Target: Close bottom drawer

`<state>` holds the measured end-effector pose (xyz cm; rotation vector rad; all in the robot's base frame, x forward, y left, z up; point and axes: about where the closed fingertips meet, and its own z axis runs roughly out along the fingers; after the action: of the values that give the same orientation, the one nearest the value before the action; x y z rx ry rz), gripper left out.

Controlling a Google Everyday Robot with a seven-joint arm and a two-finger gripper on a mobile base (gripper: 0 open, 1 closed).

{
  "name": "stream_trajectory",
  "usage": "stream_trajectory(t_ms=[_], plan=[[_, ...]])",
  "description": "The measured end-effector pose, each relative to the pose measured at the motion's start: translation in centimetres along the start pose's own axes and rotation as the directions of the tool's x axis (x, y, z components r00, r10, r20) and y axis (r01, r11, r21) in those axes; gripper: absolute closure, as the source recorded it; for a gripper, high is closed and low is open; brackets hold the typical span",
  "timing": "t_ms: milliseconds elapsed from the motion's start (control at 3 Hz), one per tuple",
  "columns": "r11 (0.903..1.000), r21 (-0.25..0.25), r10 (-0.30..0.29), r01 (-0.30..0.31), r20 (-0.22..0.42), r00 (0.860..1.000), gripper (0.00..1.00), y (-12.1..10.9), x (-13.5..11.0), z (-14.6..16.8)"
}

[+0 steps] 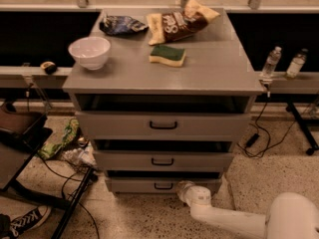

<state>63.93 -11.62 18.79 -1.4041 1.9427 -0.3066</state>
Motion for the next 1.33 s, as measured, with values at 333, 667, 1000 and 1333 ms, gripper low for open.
stream_trajectory(t_ms=[333, 667, 1000, 1333], plan=[[1.0000, 0.000, 0.000, 0.000, 0.000, 1.000, 0.72, 0.00, 0.00, 0.00], [1.0000, 0.000, 0.000, 0.000, 0.000, 1.000, 0.49, 0.00, 0.00, 0.00], [1.0000, 0.000, 0.000, 0.000, 0.000, 1.000, 0.26, 0.00, 0.00, 0.00], [1.0000, 0.000, 0.000, 0.000, 0.000, 1.000, 0.29, 0.00, 0.00, 0.00]])
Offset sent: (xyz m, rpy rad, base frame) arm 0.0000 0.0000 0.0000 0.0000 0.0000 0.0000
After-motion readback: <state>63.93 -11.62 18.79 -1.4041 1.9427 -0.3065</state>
